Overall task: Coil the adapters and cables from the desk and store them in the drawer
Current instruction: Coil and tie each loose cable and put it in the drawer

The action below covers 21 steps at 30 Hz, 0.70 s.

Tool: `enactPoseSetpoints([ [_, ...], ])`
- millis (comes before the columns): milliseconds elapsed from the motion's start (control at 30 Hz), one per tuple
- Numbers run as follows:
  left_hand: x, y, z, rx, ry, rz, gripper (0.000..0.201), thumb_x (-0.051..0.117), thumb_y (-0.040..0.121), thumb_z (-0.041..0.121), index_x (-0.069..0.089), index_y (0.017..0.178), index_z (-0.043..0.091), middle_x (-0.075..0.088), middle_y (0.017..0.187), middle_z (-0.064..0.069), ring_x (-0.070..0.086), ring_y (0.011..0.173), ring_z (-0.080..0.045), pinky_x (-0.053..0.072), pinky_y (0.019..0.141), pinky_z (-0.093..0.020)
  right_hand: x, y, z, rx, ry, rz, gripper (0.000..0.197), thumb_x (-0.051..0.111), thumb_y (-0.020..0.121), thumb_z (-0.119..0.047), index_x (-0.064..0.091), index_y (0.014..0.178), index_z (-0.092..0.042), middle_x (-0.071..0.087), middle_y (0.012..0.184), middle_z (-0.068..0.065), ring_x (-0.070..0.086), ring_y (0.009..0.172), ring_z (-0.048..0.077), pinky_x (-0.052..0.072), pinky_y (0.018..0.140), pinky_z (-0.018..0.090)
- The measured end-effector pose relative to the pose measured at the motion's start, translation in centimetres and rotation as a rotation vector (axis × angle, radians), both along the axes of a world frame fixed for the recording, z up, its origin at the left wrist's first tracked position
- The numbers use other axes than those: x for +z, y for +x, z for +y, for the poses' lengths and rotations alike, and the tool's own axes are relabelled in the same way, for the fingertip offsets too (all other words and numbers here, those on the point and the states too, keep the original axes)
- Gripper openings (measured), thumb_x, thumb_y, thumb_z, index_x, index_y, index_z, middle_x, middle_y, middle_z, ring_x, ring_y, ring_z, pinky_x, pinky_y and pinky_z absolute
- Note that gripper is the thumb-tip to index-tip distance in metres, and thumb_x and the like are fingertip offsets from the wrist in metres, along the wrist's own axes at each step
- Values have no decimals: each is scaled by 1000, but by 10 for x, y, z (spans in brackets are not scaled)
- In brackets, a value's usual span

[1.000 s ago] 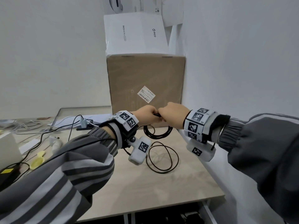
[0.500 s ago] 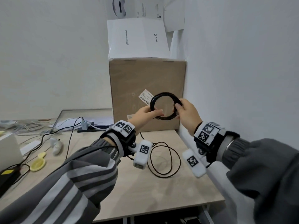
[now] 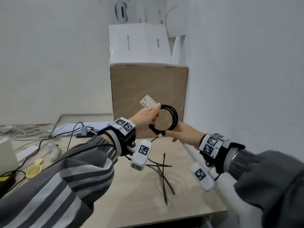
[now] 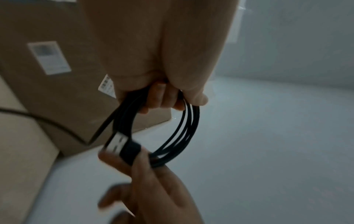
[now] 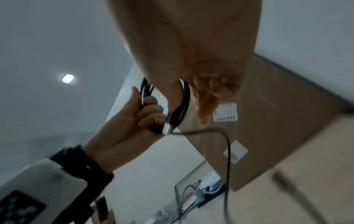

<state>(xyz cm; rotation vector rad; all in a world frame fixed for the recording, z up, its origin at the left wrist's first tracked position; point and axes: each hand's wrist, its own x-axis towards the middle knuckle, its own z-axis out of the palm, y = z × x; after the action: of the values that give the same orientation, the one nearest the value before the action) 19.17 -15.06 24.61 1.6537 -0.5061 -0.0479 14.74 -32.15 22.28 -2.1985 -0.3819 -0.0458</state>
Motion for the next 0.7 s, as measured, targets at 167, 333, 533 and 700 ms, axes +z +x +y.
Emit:
enactPoseSetpoints([
  [167, 15, -3, 2, -44, 744, -243, 41, 41, 100, 43, 44, 70, 15, 40, 60, 1, 36, 52, -15, 32, 52, -25, 42, -10, -13, -92, -662, -235, 51, 56, 93, -32, 40, 138, -12, 53, 131, 5, 53, 113, 21, 35, 86, 23],
  [333, 13, -7, -5, -127, 778, -252, 38, 43, 100, 41, 52, 77, 11, 43, 67, -2, 38, 59, -17, 34, 56, -25, 50, -6, 4, 19, -805, -288, 21, 47, 95, -17, 62, 95, -3, 56, 73, 0, 52, 72, 17, 39, 70, 28],
  [533, -15, 2, 14, -31, 346, -142, 27, 56, 94, 39, 61, 91, 12, 64, 83, -3, 60, 78, -14, 48, 75, -22, 28, 8, -1, -190, -393, -376, 24, 44, 97, -15, 53, 75, -12, 60, 70, 2, 58, 57, 15, 50, 67, 31],
  [700, -35, -1, 16, 24, 6, 201, 73, 13, 91, 69, 58, 121, 20, 62, 126, 1, 54, 121, -16, 26, 107, -40, 9, 22, -7, -386, 282, -237, 22, 44, 95, -11, 59, 86, 3, 67, 72, 12, 63, 52, 18, 54, 55, 26],
])
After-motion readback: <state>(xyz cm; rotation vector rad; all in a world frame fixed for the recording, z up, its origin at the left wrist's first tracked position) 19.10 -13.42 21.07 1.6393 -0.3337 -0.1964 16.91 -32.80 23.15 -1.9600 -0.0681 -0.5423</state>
